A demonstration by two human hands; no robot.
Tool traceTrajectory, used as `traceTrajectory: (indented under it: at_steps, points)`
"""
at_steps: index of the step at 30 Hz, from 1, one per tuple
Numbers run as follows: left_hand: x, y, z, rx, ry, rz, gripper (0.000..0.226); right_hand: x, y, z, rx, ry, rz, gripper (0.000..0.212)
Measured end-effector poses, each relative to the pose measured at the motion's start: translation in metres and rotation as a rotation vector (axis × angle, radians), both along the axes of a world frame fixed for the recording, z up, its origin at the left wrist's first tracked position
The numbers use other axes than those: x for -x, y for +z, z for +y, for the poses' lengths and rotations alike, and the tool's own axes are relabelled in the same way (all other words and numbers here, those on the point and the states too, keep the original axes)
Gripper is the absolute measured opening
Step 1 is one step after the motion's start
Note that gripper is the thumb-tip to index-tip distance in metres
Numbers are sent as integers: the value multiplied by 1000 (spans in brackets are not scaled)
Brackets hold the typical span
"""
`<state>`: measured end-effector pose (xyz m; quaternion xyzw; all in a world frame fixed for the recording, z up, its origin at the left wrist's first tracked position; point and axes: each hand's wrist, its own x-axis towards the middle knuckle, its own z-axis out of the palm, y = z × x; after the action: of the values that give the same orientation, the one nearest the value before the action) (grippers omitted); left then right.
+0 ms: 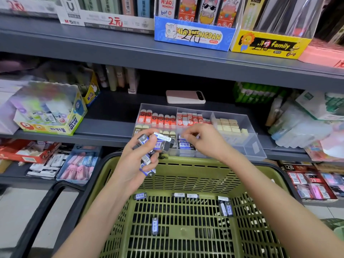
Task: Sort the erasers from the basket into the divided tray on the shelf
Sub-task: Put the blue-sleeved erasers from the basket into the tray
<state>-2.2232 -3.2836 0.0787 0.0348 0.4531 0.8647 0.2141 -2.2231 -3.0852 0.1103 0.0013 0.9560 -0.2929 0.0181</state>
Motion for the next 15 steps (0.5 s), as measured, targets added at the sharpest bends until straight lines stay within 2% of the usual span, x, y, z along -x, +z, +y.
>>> traceTrajectory:
  at_steps: [1,3,5,7,10,12,15]
  points:
    - [0,0,0,0,4,5,12,-5,5,-2,15,-5,59,32]
    - [-1,0,1,8,11,22,13,-18,16,-11,246,-13,99,36]
    - [-1,1,1,22,10,45,18,-30,23,-23,442,24,77,24]
    - [-2,2,2,24,10,51,24,-35,24,-31,494,47,55,5]
    - [-3,1,2,-15,13,30,22,-38,25,-35,566,65,0,16]
    - [-3,0,2,-88,7,-6,13,-42,22,-35,643,81,-14,24]
    - [-4,0,4,-103,-39,-10,10,-44,17,-38,801,20,57,19]
